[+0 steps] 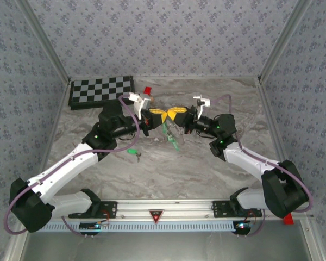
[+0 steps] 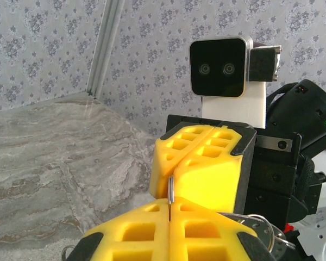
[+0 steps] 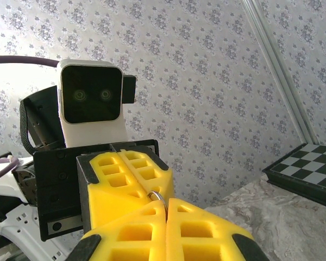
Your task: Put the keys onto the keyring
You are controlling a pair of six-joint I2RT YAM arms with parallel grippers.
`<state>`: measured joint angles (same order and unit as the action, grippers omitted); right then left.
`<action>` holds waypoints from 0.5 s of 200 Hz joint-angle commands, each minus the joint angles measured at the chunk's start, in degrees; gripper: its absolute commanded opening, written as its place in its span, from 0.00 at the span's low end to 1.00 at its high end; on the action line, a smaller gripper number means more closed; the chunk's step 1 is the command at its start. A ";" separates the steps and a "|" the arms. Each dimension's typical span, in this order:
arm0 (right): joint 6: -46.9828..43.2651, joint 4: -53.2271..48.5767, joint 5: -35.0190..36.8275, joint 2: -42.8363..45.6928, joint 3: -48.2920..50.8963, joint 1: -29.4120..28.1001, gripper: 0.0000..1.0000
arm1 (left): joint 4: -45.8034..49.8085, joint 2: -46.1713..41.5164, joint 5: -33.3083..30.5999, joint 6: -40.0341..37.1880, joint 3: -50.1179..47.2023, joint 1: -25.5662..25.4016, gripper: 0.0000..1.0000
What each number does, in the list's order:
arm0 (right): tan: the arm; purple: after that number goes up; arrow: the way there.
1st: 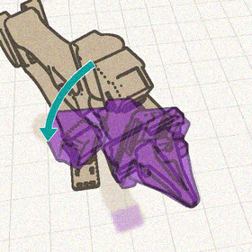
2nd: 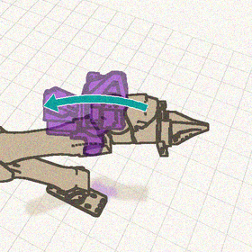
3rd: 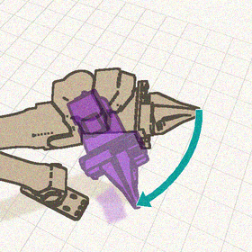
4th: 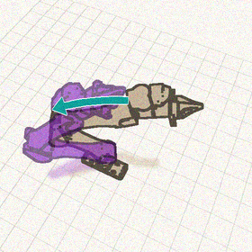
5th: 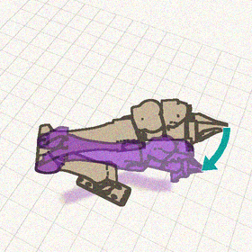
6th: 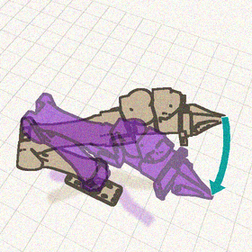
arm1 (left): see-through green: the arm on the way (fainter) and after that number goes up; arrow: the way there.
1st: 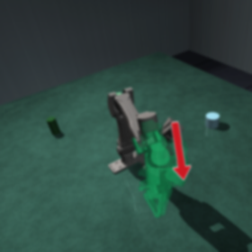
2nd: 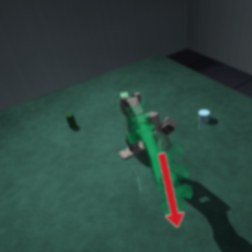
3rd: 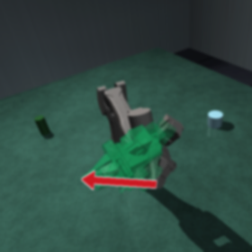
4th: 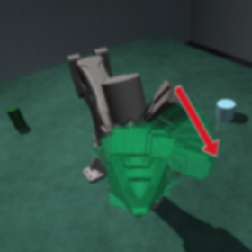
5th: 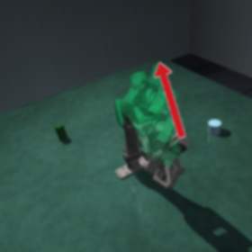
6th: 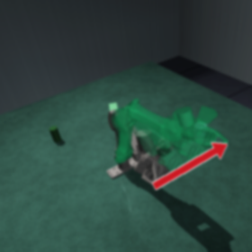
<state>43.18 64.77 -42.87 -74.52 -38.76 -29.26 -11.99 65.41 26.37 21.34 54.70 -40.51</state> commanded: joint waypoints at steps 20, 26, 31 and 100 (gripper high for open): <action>-1.61 -4.04 0.15 2.83 0.88 2.72 0.35 | 7.87 -0.06 1.27 -5.52 5.92 0.24 0.00; -2.87 -6.20 0.31 3.63 1.11 3.26 0.35 | 9.78 -0.02 1.40 -6.50 6.62 0.42 0.00; -3.98 -8.70 0.41 4.34 1.16 3.55 0.35 | 11.26 0.01 1.45 -7.51 7.14 0.63 0.00; -29.44 -43.00 2.63 13.21 -3.18 3.21 0.40 | 33.04 3.63 2.00 -20.27 16.76 1.63 0.00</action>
<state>25.06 35.44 -41.25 -63.37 -38.89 -25.34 11.90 67.75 26.61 7.79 66.96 -39.09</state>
